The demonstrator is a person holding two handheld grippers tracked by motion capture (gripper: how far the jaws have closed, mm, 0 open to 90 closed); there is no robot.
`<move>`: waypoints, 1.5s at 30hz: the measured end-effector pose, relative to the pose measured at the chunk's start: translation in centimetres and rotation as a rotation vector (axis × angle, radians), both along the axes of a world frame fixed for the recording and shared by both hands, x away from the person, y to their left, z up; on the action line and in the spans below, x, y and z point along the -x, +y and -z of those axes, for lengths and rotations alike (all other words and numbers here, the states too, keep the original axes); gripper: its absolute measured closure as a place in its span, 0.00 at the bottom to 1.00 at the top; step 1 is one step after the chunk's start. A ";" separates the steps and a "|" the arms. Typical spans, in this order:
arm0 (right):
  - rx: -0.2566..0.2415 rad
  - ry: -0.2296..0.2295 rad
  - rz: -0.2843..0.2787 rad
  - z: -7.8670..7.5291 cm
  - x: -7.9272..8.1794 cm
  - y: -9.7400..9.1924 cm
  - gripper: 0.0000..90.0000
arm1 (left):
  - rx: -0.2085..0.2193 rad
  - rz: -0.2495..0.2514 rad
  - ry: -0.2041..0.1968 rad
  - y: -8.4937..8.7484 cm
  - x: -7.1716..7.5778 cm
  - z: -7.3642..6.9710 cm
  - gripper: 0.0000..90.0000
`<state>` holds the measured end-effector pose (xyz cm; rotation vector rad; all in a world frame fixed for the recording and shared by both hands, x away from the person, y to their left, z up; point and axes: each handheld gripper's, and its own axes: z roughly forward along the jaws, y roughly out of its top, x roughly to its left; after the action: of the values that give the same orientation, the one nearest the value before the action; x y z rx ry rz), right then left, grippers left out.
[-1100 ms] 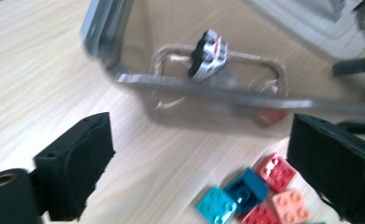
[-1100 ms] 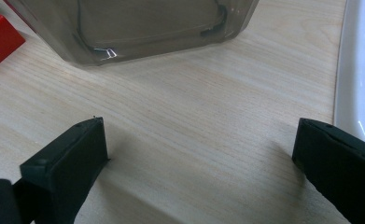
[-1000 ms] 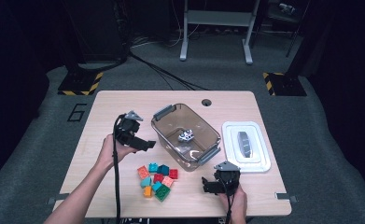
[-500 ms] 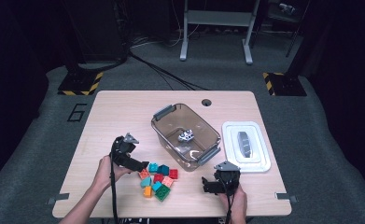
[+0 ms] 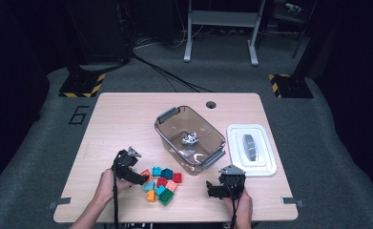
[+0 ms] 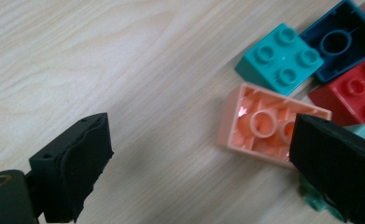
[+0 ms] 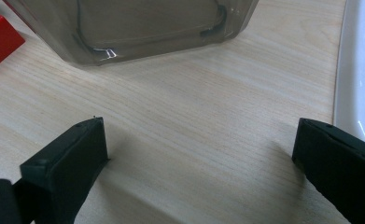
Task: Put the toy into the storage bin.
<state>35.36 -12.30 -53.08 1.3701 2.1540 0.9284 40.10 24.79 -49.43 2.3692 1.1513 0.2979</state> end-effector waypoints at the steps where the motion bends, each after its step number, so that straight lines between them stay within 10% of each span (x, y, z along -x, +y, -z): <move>1: 0.000 0.000 0.000 0.0 0.0 0.0 0.03 | -0.005 -0.005 -0.001 0.2 0.0 0.0 0.07; 12: 0.000 -0.001 0.001 0.0 0.0 0.0 0.03 | -0.013 -0.052 0.001 1.9 -0.6 -0.4 0.07; 34: -0.002 0.000 0.000 0.0 0.0 0.0 0.03 | 0.062 0.004 0.046 -1.7 -0.2 -0.8 0.21; 45: -0.002 0.003 -0.006 0.0 0.0 0.0 0.03 | 0.022 -0.001 0.061 -2.4 -0.2 -0.3 0.23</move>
<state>35.34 -12.33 -53.06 1.3680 2.1611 0.9319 40.26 22.36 -49.11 2.3735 1.1779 0.2140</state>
